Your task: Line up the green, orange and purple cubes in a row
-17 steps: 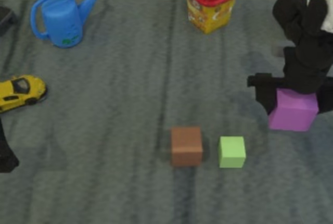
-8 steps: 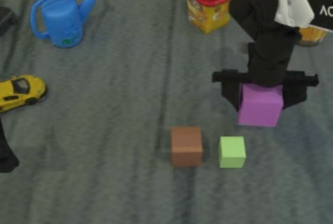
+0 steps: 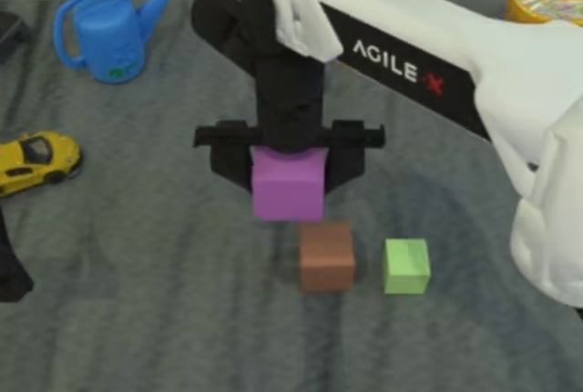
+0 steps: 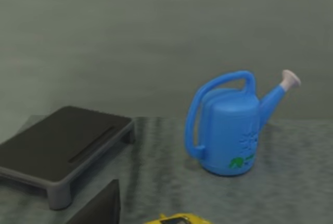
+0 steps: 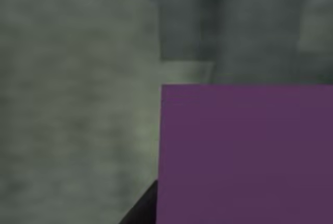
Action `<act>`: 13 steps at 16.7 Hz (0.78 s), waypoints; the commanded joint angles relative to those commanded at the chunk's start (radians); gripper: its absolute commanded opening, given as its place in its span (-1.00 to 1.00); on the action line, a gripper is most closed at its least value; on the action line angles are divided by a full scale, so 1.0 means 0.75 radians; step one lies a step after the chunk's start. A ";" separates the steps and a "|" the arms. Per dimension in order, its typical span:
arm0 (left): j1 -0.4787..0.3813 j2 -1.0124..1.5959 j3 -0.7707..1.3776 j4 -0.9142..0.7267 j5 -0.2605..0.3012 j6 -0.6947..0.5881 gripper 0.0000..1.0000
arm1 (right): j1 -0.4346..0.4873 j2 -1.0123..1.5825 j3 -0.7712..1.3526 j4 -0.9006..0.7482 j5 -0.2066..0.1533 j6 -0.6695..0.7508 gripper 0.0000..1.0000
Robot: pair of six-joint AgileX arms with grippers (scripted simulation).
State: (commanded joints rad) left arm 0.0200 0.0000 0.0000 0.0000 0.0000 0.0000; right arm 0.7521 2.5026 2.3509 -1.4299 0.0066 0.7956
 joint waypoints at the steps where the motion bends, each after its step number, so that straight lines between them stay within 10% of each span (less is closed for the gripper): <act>1: 0.000 0.000 0.000 0.000 0.000 0.000 1.00 | 0.049 0.048 0.097 -0.041 0.000 0.038 -1.00; 13: 0.000 0.000 0.000 0.000 0.000 0.000 1.00 | 0.210 0.182 0.358 -0.145 0.006 0.169 -1.00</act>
State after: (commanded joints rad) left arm 0.0200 0.0000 0.0000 0.0000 0.0000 0.0000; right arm 0.9099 2.6390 2.6198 -1.5386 0.0110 0.9225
